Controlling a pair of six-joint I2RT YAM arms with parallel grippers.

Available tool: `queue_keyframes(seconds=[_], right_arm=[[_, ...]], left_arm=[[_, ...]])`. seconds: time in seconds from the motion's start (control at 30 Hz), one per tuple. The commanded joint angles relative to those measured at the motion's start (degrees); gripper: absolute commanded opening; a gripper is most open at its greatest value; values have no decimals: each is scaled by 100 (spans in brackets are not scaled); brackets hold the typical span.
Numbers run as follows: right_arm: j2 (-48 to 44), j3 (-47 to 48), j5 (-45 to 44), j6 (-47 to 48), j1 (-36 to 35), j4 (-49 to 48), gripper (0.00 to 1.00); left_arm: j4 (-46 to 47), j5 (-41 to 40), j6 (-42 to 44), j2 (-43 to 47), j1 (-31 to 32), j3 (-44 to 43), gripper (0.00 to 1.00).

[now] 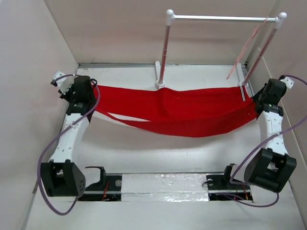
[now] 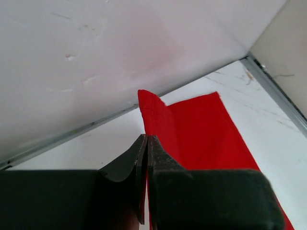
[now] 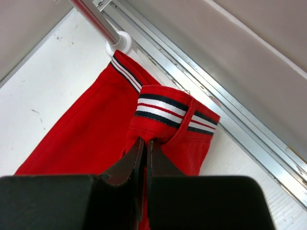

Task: Place the trousers on the hanger
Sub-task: Fold the trousers at the center of the board.

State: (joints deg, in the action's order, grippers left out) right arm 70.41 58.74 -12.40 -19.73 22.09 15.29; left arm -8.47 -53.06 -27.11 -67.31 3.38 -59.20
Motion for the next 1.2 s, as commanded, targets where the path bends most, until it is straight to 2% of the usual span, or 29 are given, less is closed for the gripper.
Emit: queue_keyframes(seconds=[0.0, 0.13, 0.4, 0.6, 0.77, 1.17], right_arm=[[253, 391, 255, 4, -2, -975, 0], [789, 918, 142, 39, -204, -905, 0], [1755, 1622, 124, 101, -257, -984, 0], [2529, 2044, 71, 162, -310, -1054, 0], [2889, 2150, 115, 180, -310, -1283, 0], [3962, 3099, 352, 171, -363, -1318, 0]], left_arm=[[-242, 604, -619, -167, -373, -425, 0], [-260, 498, -646, -660, -618, -636, 0], [-497, 885, -813, -1776, -1357, -1154, 0], [-638, 700, -655, -2532, -1357, -1839, 0], [-357, 613, -418, -2910, -1357, -2148, 0], [-93, 832, 118, -4492, -1304, -3703, 0]])
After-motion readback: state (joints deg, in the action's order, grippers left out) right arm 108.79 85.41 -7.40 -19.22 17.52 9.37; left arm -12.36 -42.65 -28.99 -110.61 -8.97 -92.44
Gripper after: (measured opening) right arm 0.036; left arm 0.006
